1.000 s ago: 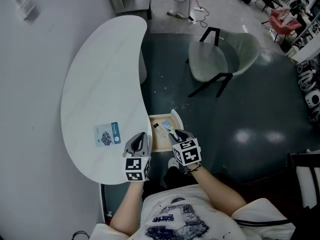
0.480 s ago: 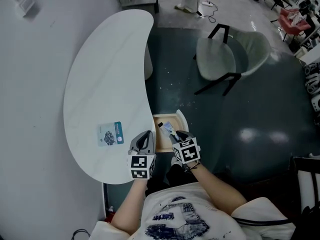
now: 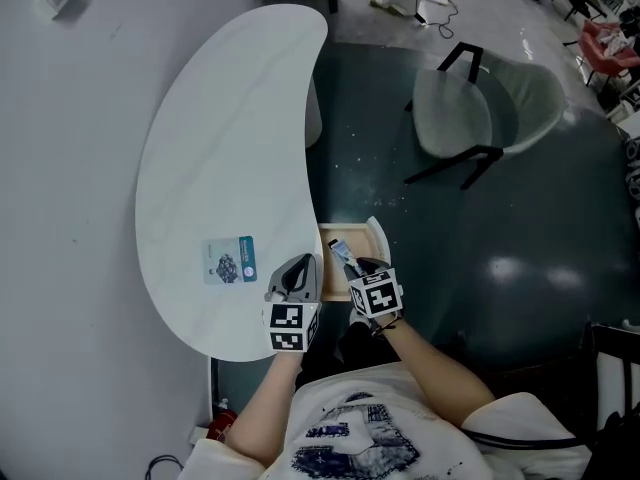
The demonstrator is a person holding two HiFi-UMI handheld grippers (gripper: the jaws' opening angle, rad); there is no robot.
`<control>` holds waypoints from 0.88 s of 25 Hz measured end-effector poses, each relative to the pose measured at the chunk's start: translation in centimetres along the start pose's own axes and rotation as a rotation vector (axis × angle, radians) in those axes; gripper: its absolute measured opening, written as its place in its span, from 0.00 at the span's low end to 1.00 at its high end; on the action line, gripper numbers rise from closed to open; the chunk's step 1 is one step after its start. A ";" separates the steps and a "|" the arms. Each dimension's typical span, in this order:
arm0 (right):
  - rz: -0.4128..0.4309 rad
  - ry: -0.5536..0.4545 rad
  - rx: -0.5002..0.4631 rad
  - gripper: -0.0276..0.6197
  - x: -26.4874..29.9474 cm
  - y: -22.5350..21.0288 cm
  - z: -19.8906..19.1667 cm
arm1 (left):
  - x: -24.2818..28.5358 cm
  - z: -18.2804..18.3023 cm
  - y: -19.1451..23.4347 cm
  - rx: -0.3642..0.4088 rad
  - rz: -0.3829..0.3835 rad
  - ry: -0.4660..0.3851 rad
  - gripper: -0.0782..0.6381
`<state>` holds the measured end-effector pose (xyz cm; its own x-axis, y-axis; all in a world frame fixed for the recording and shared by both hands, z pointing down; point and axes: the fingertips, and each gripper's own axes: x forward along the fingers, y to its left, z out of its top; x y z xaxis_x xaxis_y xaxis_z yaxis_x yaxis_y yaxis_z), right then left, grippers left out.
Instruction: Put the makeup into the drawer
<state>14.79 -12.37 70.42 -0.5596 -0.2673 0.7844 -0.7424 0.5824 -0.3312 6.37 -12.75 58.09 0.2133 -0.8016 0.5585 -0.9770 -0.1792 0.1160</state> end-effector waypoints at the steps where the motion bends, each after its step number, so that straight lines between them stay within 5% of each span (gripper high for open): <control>1: 0.005 0.005 0.004 0.24 0.3 0.0 -0.1 | 0.1 0.0 0.1 -0.003 0.005 0.000 0.16; 22: 0.024 0.113 0.051 0.24 5.7 -0.3 -2.4 | 0.5 -1.1 2.3 -0.038 0.058 0.032 0.16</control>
<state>12.70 -12.19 76.29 -0.5348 -0.1642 0.8289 -0.7485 0.5473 -0.3745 4.22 -12.95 59.54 0.1564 -0.7915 0.5908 -0.9874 -0.1104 0.1135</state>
